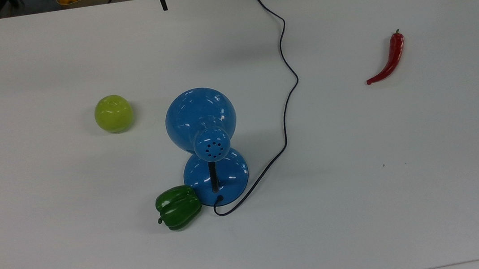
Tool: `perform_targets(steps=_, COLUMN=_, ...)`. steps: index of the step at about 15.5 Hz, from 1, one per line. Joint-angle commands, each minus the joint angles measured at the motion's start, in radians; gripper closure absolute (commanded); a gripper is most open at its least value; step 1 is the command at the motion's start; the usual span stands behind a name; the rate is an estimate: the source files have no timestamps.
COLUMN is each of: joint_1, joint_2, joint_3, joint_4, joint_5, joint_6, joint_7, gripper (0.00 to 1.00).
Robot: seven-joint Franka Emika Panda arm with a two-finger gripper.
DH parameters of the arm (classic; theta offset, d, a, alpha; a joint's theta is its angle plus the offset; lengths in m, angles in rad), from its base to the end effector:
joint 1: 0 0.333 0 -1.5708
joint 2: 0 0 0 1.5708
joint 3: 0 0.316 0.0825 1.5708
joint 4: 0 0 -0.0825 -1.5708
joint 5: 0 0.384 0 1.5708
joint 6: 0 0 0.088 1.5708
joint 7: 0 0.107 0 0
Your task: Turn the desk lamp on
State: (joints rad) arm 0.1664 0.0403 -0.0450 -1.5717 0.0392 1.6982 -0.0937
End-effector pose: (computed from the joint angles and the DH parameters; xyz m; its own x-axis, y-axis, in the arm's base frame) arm 0.5743 0.0744 0.6131 0.9740 0.2082 0.0892 0.2115 -0.9769 -0.0291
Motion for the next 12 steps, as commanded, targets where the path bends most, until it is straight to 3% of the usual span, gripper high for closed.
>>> perform_targets(steps=1, joint_1=-0.001, joint_2=-0.008, joint_3=-0.001, joint_4=-0.016, joint_5=0.022, joint_6=0.023, joint_7=-0.031, gripper=0.40)
perform_targets(steps=4, joint_1=0.001, joint_2=-0.007, joint_3=-0.001, joint_4=-0.016, joint_5=0.024, joint_6=0.023, joint_7=-0.032, gripper=0.68)
perform_targets(steps=7, joint_1=0.004, joint_2=-0.007, joint_3=0.001, joint_4=-0.017, joint_5=0.024, joint_6=0.023, joint_7=-0.031, gripper=0.90)
perform_targets(steps=12, joint_1=0.007, joint_2=-0.005, joint_3=0.001, joint_4=-0.017, joint_5=0.024, joint_6=0.023, joint_7=-0.031, gripper=0.98)
